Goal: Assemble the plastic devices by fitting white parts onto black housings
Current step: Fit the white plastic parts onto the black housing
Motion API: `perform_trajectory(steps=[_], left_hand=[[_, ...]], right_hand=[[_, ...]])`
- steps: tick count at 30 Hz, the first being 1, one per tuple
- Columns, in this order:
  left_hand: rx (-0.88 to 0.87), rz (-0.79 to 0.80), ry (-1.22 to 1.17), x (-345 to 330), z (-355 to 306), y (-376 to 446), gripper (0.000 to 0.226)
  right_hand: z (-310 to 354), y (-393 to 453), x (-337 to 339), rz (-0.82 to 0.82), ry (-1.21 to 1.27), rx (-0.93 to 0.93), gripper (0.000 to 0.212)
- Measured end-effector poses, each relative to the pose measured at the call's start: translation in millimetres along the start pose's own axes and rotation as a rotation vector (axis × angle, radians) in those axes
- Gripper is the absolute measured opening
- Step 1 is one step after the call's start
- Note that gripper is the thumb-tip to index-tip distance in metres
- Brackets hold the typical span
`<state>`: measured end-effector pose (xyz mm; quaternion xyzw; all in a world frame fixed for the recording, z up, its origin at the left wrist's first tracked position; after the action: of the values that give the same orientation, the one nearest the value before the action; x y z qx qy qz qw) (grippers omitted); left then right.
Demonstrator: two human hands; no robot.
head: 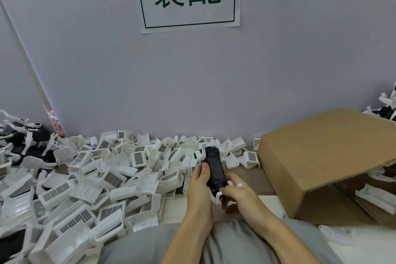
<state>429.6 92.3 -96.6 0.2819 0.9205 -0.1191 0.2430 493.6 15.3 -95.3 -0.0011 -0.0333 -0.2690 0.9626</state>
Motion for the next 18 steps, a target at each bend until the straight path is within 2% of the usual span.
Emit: perform_trajectory(steps=[3, 5, 7, 18], left_hand=[[-0.002, -0.021, 0.005, 3.2, -0.9, 0.9, 0.031], [-0.017, -0.037, 0.012, 6.1, -2.5, 0.6, 0.03], [-0.013, -0.041, -0.007, 6.8, -3.1, -0.9, 0.029], [-0.04, 0.034, 0.035, -2.8, -6.8, -4.6, 0.03]], right_hand=[[2.2, -1.2, -1.6, 0.011, -0.012, 0.012, 0.025], [3.2, -1.7, -3.7, 0.037, -0.027, 0.02, 0.04], [0.6, 0.3, -4.3, 0.053, -0.036, 0.022, 0.046], [-4.0, 4.9, -0.8, 0.031, -0.023, 0.026, 0.04]])
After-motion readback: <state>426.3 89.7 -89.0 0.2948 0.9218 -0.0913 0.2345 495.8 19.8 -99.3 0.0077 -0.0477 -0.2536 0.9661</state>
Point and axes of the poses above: each hand's wrist, its own y-axis towards the middle knuckle, its own x-axis out of the back of the hand, z = x × y, the point moved 9 cm from there along y, towards the middle knuckle
